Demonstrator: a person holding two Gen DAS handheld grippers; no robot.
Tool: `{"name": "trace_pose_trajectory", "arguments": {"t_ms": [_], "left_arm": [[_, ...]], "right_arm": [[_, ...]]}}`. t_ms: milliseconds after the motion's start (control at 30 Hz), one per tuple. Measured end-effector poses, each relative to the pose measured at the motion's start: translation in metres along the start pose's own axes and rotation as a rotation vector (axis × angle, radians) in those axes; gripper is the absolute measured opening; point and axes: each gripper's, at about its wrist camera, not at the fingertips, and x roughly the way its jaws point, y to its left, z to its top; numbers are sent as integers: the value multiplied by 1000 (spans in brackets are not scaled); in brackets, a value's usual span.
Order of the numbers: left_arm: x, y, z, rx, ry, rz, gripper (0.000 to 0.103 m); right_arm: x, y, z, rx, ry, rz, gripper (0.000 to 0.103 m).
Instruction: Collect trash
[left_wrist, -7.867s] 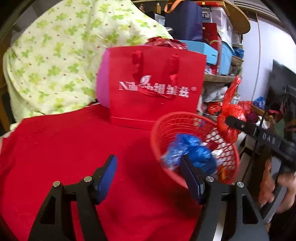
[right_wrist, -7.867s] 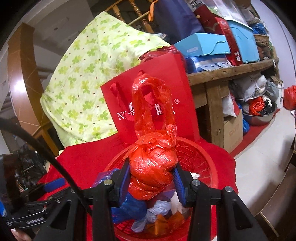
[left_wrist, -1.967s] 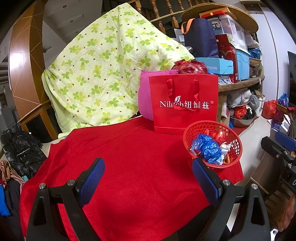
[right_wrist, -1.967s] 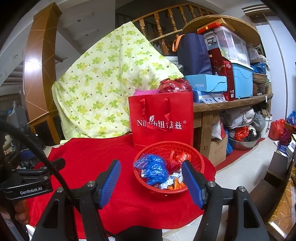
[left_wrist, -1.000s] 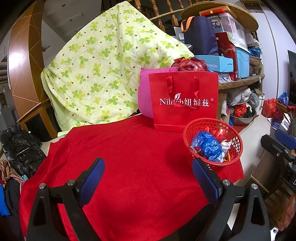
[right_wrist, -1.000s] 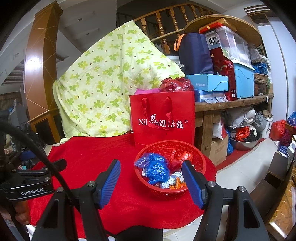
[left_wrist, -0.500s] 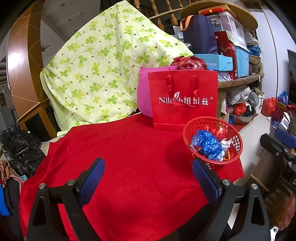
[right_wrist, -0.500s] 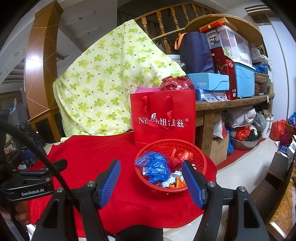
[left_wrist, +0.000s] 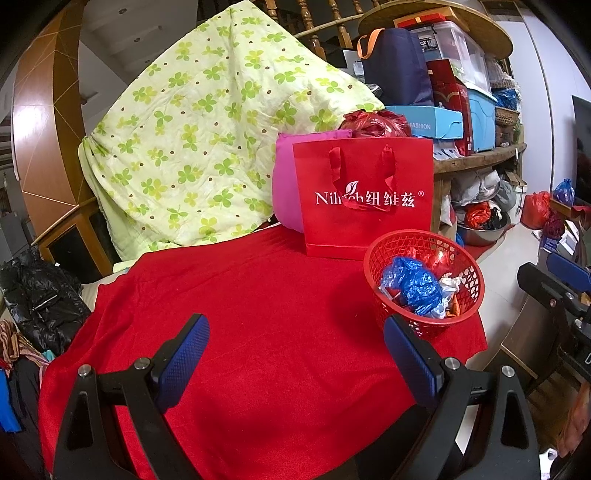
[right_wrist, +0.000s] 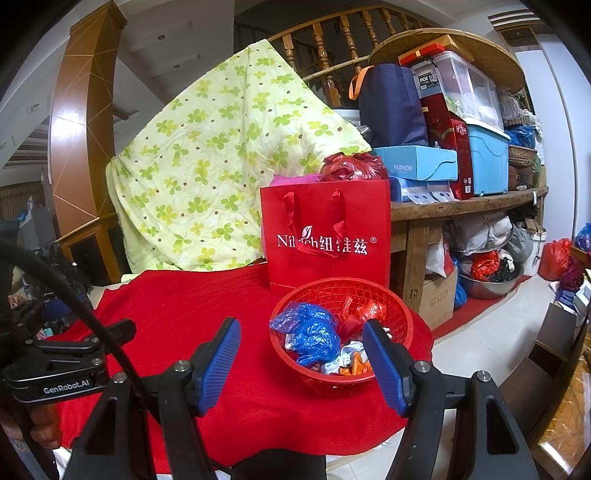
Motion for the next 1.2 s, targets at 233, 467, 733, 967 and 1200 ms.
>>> {"name": "trace_pose_trajectory", "arguments": {"t_ms": [233, 467, 733, 967, 1200], "left_arm": [[1, 0, 0, 4, 1, 3, 95], [1, 1, 1, 3, 1, 1, 95], [1, 2, -2, 8, 9, 0, 95], [3, 2, -2, 9, 12, -4, 95], [4, 4, -4, 13, 21, -5, 95]], "right_arm": [[0, 0, 0, 1, 0, -1, 72], [0, -1, 1, 3, 1, 1, 72], [1, -1, 1, 3, 1, 1, 72], [2, -2, 0, 4, 3, 1, 72], [4, -3, -3, 3, 7, 0, 72]]}}
